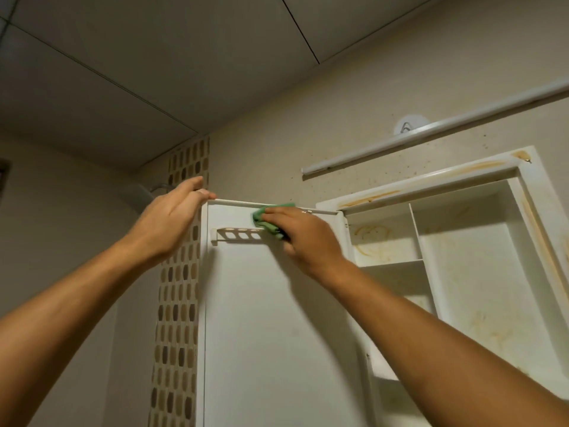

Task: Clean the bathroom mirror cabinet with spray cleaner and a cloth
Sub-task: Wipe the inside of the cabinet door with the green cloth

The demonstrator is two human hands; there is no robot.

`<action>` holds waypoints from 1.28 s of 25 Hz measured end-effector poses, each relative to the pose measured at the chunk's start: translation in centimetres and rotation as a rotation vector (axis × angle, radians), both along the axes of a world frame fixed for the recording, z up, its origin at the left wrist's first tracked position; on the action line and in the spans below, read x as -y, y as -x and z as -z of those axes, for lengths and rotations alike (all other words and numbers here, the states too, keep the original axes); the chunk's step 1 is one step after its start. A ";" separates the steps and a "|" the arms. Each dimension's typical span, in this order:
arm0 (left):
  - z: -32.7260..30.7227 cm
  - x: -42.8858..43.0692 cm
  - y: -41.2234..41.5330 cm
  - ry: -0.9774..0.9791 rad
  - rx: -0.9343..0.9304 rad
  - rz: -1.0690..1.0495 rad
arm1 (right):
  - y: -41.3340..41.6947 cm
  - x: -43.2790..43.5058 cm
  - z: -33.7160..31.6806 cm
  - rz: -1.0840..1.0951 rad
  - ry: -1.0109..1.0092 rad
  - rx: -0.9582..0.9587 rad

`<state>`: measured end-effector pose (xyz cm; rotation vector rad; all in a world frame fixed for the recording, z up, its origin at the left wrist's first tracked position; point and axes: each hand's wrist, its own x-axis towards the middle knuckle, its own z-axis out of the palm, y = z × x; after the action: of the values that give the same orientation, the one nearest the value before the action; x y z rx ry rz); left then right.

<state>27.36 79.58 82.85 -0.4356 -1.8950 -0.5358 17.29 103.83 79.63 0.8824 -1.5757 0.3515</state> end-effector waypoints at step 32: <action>1.3 -2.3 0.4 -0.107 -0.063 -0.107 | 2.2 -3.4 12.0 0.020 0.194 0.230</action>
<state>26.98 81.85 81.52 -0.2760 -1.8086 -0.5433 15.12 107.26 67.62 0.6943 -1.7267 0.5984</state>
